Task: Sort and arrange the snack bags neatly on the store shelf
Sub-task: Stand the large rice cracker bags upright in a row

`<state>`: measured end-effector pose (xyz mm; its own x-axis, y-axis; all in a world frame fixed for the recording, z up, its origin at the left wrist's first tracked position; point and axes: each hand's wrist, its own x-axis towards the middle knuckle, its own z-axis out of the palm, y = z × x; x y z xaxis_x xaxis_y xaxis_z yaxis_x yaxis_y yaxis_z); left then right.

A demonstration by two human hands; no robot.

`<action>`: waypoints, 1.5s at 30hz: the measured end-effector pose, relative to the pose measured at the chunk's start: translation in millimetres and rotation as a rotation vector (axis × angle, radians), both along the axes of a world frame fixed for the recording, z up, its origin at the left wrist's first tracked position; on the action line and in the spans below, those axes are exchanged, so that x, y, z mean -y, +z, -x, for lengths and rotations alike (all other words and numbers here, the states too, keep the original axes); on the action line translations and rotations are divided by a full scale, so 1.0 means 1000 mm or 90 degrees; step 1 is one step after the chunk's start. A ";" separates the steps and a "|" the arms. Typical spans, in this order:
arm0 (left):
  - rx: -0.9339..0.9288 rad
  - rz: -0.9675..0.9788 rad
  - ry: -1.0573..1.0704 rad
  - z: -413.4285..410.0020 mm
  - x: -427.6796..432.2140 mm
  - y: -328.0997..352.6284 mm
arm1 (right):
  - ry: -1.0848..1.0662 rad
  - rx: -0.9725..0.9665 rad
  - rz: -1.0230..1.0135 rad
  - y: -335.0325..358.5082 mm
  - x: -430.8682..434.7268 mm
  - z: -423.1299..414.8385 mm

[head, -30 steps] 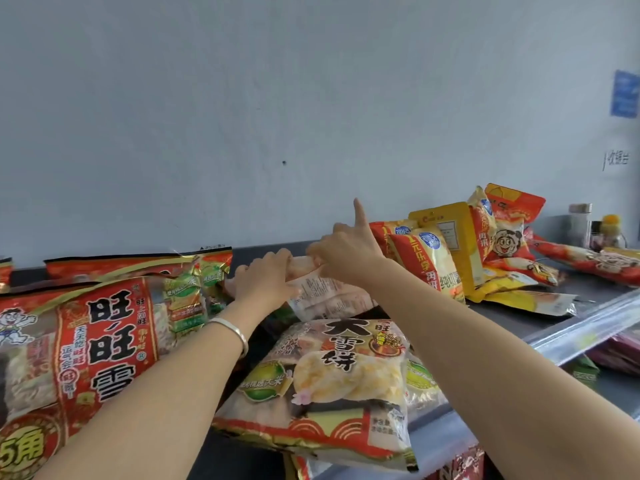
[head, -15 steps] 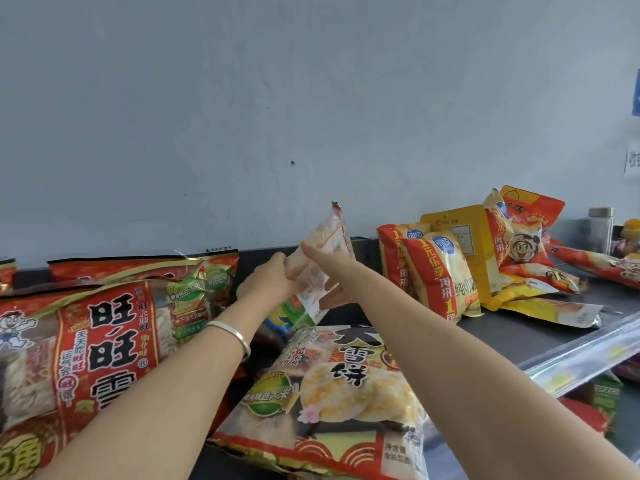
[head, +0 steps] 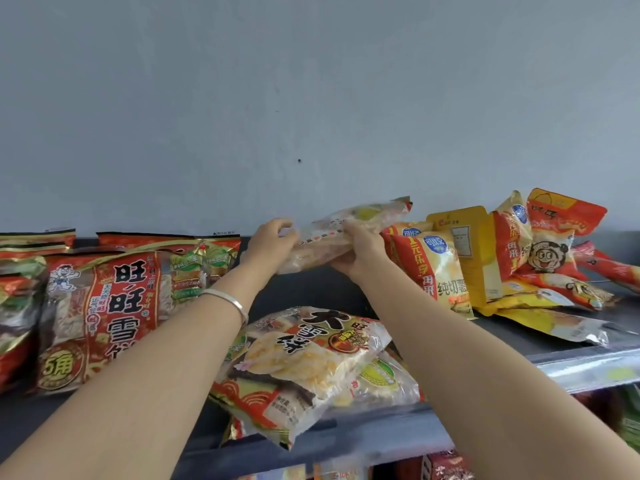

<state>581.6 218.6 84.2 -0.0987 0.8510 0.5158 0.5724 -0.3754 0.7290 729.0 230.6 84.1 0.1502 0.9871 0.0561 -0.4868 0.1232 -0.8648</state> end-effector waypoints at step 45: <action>0.620 0.062 -0.108 0.013 -0.068 -0.007 | 0.035 -0.169 -0.055 0.002 -0.080 0.015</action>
<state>568.7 286.9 77.4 -0.3155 0.9273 0.2013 -0.3478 -0.3104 0.8847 714.5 310.2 86.5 0.1169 0.9874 0.1066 -0.7034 0.1581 -0.6930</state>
